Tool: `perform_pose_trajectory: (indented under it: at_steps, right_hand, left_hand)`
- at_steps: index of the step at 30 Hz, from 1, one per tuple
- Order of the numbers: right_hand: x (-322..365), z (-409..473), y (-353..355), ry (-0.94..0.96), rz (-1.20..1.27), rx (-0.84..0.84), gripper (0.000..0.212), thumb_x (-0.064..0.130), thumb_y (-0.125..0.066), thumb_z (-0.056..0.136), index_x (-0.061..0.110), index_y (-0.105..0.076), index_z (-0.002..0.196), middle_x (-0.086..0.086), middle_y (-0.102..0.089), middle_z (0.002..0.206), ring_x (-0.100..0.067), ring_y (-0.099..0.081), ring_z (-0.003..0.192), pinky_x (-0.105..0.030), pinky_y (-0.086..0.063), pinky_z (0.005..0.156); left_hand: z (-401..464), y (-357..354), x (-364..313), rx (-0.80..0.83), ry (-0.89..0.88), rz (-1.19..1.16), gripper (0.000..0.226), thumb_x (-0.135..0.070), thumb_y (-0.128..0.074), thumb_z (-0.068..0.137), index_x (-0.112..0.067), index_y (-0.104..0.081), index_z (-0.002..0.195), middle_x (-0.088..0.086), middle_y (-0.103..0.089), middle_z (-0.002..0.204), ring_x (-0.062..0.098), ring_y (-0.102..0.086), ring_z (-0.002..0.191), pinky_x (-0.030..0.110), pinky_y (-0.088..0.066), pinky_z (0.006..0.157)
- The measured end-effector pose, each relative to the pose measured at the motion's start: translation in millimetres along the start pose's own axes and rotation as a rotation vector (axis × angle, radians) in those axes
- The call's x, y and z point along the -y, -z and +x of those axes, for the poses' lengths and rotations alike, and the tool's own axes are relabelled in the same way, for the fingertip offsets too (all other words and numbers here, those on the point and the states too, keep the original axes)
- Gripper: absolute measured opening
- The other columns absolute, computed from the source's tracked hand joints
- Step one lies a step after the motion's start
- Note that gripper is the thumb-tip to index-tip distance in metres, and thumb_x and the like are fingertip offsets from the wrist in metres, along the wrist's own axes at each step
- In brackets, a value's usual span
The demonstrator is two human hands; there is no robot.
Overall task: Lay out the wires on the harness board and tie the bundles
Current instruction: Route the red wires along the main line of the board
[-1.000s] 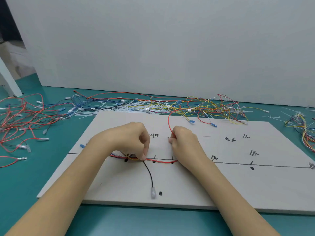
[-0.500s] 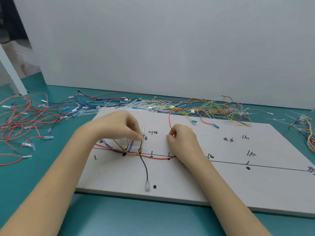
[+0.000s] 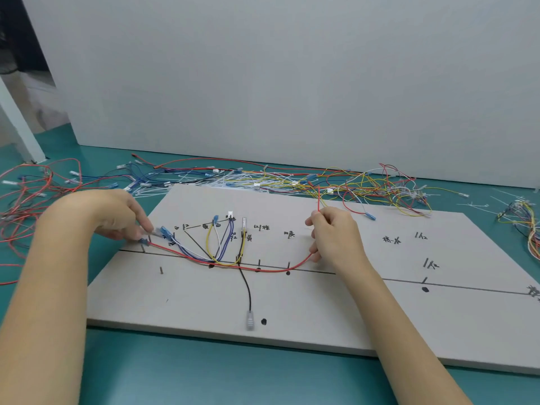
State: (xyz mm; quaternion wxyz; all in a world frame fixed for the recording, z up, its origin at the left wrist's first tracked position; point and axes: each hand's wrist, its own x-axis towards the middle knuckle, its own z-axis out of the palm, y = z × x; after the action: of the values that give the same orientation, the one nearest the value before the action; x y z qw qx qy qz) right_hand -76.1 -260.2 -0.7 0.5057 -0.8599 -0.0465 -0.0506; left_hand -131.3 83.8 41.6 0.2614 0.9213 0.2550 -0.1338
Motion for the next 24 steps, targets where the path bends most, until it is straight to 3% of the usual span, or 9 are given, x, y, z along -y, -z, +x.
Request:
perform_pose_trajectory:
  at_steps: [2, 7, 12, 17, 20, 24]
  right_hand:
    - [-2.1, 0.6, 1.4, -0.014, 0.022, 0.001, 0.027, 0.018, -0.041, 0.096, 0.013, -0.06, 0.077, -0.003, -0.054, 0.065, -0.023, -0.059, 0.048, -0.031, -0.05, 0.042]
    - [-3.8, 0.0, 5.3, -0.011, 0.068, -0.024, 0.025, 0.017, -0.043, 0.093, 0.016, -0.061, 0.075, -0.001, -0.054, 0.064, -0.021, -0.055, 0.048, -0.027, -0.042, 0.043]
    - [-0.9, -4.0, 10.2, 0.021, 0.246, -0.069, 0.02, 0.019, -0.047, 0.096, 0.015, -0.062, 0.083, -0.004, -0.053, 0.062, -0.019, -0.049, 0.052, -0.015, -0.031, 0.033]
    - [-0.3, -5.7, 9.6, 0.126, 0.275, -0.058, 0.023, 0.021, -0.04, 0.101, 0.019, -0.063, 0.098, -0.002, -0.052, 0.061, -0.011, -0.044, 0.041, -0.021, -0.037, 0.043]
    - [-2.0, -5.3, 6.9, 0.189, 0.195, -0.022, 0.025, 0.019, -0.039, 0.102, 0.021, -0.059, 0.117, -0.002, -0.053, 0.062, -0.01, -0.044, 0.047, -0.027, -0.04, 0.054]
    - [-5.3, -5.7, 3.4, 0.272, 0.068, 0.026, 0.037, 0.015, -0.038, 0.103, 0.028, -0.052, 0.134, 0.005, -0.054, 0.071, 0.001, -0.047, 0.054, -0.02, -0.041, 0.059]
  left_hand:
    - [2.1, 0.8, 6.2, 0.024, 0.006, -0.016, 0.018, 0.0, -0.074, 0.079, -0.016, -0.079, 0.085, 0.015, -0.073, 0.097, 0.018, -0.057, 0.062, 0.018, -0.046, 0.048]
    - [6.5, 0.1, 13.8, 0.058, 0.005, -0.098, 0.018, 0.0, -0.075, 0.079, -0.016, -0.08, 0.072, 0.012, -0.073, 0.086, 0.021, -0.056, 0.068, 0.022, -0.045, 0.057]
    - [9.2, -0.8, 14.2, 0.054, 0.023, -0.108, 0.017, 0.001, -0.076, 0.079, -0.015, -0.079, 0.074, 0.009, -0.075, 0.087, 0.019, -0.061, 0.076, 0.023, -0.047, 0.06]
    - [8.1, -3.3, 8.7, 0.053, 0.044, -0.089, 0.016, 0.001, -0.07, 0.084, -0.013, -0.078, 0.081, 0.007, -0.073, 0.079, 0.017, -0.06, 0.072, 0.022, -0.043, 0.057]
    - [7.9, -5.9, 3.8, 0.053, 0.06, -0.089, 0.016, 0.001, -0.065, 0.088, -0.01, -0.075, 0.085, 0.004, -0.072, 0.07, 0.016, -0.059, 0.066, 0.021, -0.041, 0.054]
    - [9.1, -8.7, -0.7, 0.038, 0.075, -0.072, 0.015, -0.001, -0.061, 0.09, -0.01, -0.072, 0.088, 0.004, -0.072, 0.071, 0.014, -0.06, 0.063, 0.02, -0.04, 0.052]
